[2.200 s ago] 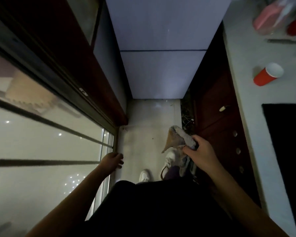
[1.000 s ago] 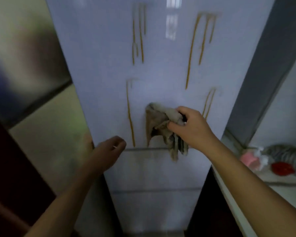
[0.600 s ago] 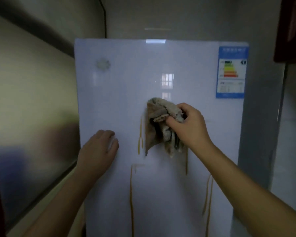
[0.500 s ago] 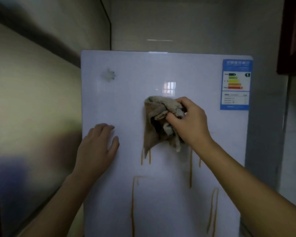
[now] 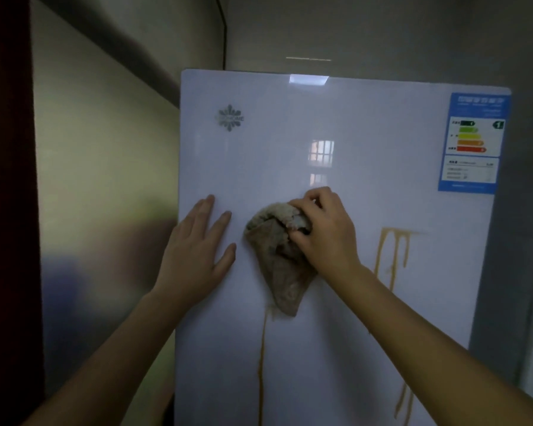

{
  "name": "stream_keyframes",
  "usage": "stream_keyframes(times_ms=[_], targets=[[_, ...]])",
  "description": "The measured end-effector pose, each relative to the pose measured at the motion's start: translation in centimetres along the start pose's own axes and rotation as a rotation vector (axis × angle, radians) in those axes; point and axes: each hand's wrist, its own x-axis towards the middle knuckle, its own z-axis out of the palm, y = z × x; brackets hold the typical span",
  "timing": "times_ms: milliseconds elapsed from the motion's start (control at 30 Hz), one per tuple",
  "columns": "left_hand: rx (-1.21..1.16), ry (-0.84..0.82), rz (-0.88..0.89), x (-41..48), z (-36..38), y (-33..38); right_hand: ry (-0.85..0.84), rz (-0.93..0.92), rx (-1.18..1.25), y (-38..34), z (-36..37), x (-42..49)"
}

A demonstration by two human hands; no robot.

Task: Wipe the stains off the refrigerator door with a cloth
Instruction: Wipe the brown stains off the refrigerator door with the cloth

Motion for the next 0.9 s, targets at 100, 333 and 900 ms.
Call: stream_keyframes(times_ms=[100,333,900], targets=[[0.005,-0.007,0.02,0.0,0.1,-0.3,-0.048,0.014,0.033,0.1,-0.6,0.5],[0.0,-0.049,0.028,0.1,0.3,-0.9,0.101,0.364,0.21,0.7,-2.3,2.2],[-0.01,-0.053,0.059,0.0,0.8,-1.3,0.093,-0.003,-0.079,-0.5,0.8,-2.6]])
